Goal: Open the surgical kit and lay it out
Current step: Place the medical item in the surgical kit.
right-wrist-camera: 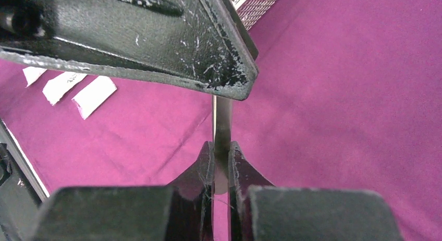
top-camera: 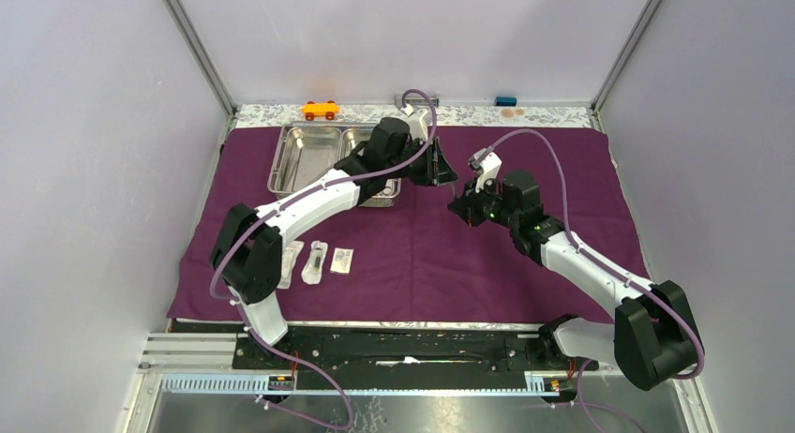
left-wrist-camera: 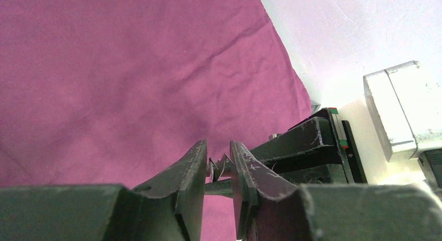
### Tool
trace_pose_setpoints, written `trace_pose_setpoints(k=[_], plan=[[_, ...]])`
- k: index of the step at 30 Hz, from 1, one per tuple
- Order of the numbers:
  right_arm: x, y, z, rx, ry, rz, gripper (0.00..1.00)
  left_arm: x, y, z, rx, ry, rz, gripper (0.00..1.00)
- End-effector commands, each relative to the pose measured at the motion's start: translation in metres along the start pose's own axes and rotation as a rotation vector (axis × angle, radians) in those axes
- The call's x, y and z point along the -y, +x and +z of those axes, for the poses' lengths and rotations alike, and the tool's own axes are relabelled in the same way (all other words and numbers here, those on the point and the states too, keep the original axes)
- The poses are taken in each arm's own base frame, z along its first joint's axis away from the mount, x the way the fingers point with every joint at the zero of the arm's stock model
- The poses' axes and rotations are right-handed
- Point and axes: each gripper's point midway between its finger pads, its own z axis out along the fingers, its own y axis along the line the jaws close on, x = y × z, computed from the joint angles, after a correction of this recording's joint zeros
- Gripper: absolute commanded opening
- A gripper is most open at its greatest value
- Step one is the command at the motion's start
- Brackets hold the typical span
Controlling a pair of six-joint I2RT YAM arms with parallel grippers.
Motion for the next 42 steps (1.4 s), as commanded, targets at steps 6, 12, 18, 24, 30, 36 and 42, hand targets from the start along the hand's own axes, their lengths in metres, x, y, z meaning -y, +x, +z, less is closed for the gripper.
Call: trace_pose_setpoints(k=[6,12,18,24,30,36,42], plan=[[-0.002,-0.029,0.001,0.068,0.006,-0.036,0.0,0.009,-0.012,0.004,0.026,0.012,0.011,0.19],[-0.003,-0.029,0.001,0.072,0.003,-0.044,0.0,0.002,-0.012,0.003,0.029,-0.03,0.012,0.21],[0.002,-0.027,0.002,0.065,0.026,-0.046,0.0,0.005,-0.014,0.0,0.035,-0.03,0.003,0.44],[0.004,-0.027,0.002,0.064,0.037,-0.047,0.0,0.007,-0.008,-0.003,0.032,-0.027,0.001,0.44],[0.005,-0.027,0.002,0.061,0.041,-0.049,0.0,0.011,-0.004,0.002,0.017,-0.015,0.006,0.32],[0.006,-0.026,0.002,0.058,0.045,-0.053,0.0,0.011,-0.002,0.003,0.009,-0.012,0.008,0.19],[0.001,-0.025,0.001,0.063,0.013,-0.065,0.08,0.006,-0.005,-0.002,0.018,-0.05,0.057,0.02]])
